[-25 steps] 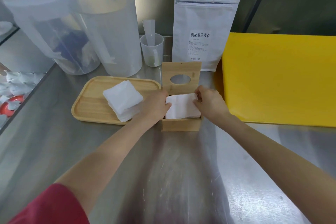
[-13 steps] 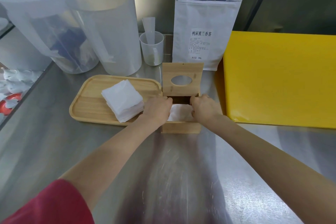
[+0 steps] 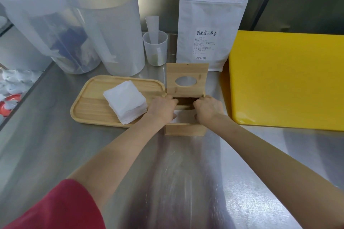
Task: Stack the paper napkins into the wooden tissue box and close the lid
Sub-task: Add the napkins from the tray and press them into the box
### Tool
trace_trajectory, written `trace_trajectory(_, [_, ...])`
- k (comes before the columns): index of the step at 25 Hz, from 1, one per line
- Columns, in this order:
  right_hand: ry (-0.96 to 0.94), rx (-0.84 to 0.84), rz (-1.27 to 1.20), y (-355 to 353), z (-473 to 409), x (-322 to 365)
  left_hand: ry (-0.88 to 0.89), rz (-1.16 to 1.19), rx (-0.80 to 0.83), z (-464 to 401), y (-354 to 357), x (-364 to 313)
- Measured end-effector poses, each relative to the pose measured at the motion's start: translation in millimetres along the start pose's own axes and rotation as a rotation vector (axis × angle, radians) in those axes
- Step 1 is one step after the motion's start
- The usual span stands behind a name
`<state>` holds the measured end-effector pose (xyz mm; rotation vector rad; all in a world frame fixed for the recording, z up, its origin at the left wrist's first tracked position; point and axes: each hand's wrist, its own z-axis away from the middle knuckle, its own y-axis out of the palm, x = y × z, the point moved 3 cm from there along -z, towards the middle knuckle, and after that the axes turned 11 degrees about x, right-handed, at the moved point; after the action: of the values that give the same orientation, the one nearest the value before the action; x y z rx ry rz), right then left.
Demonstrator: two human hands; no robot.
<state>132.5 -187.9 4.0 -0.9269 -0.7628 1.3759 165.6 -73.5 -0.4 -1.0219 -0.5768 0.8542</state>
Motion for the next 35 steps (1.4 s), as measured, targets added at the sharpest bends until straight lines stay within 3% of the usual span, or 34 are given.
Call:
trace_trajectory(6, [-0.088,-0.102,-0.273,-12.6,15.2,3.9,0.047,0.530,-0.107,28.2,-1.7,20.4])
trace_trajectory(11, [-0.261,-0.054,-0.574,-31.2,25.7,30.6,-0.091,0.896,-0.257,57.7,-0.8,55.4])
trace_trajectory(15, [-0.362,0.046,-0.622,-40.7,21.5,62.1,-0.280,1.072,-0.251,71.5,7.7,89.4])
trace_trajectory(21, [-0.355,0.165,-0.584,-37.4,-0.8,99.4,-0.472,1.339,-0.161,73.3,29.8,124.9])
trace_trajectory(27, [-0.285,0.199,-0.539,-34.6,-44.7,125.4,-0.499,1.716,-0.044,56.5,53.4,143.8])
trace_trajectory(35, [-0.206,0.253,-0.559,-14.4,-75.5,150.9,-0.526,2.097,-0.072,41.3,58.5,150.6])
